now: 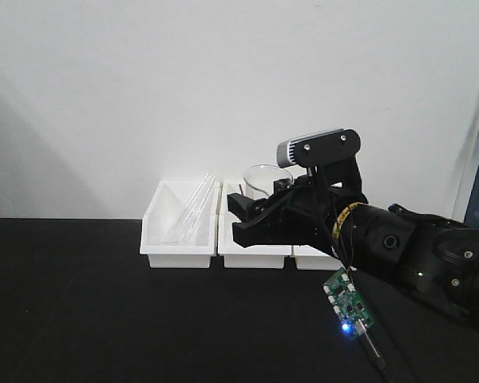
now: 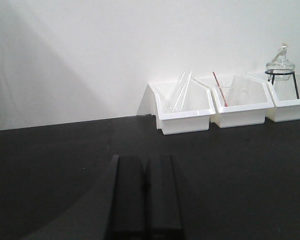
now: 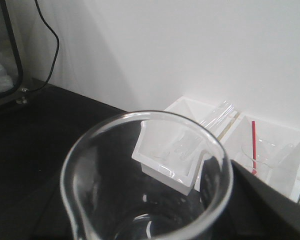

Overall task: Pick beaker and place in left cabinet
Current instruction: 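Hold the beaker in the right gripper while the base turns away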

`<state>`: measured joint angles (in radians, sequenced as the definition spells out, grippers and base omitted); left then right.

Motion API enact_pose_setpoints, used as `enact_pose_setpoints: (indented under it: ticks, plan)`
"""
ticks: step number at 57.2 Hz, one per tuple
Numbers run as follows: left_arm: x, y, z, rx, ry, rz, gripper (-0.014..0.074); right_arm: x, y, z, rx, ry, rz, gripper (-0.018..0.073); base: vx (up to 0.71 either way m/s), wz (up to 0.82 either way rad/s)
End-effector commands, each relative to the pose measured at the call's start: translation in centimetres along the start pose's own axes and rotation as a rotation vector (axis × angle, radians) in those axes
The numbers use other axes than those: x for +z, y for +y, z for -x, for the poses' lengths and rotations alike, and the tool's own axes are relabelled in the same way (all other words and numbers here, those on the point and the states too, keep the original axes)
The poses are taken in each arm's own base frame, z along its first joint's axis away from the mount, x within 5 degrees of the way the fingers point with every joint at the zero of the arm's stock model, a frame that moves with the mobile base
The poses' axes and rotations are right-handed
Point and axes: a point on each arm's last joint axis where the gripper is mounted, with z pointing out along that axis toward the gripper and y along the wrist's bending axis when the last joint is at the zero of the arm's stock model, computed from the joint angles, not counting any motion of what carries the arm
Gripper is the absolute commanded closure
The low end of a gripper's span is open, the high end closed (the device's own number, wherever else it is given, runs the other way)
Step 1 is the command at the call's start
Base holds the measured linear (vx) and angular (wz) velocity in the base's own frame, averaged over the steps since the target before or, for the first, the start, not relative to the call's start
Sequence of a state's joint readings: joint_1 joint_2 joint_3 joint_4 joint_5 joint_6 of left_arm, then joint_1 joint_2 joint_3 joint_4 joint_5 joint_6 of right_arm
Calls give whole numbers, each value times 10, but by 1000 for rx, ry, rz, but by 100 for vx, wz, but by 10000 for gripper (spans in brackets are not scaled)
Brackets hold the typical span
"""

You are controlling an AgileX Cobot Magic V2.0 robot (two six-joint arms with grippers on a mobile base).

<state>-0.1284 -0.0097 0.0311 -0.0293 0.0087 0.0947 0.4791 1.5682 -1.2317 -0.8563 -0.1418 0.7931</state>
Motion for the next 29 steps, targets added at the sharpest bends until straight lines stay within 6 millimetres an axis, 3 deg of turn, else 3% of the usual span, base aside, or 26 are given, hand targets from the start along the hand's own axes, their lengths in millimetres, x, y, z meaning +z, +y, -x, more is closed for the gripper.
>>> enact_pose_setpoints:
  ticks: [1,29]
  plan:
    - [-1,0,3,-11,-85,8,595,-12,4,28,-1,-113,37,562,0,0]
    - [-1,0,3,-11,-85,8,595,-12,4,28,-1,-113,37,562,0,0]
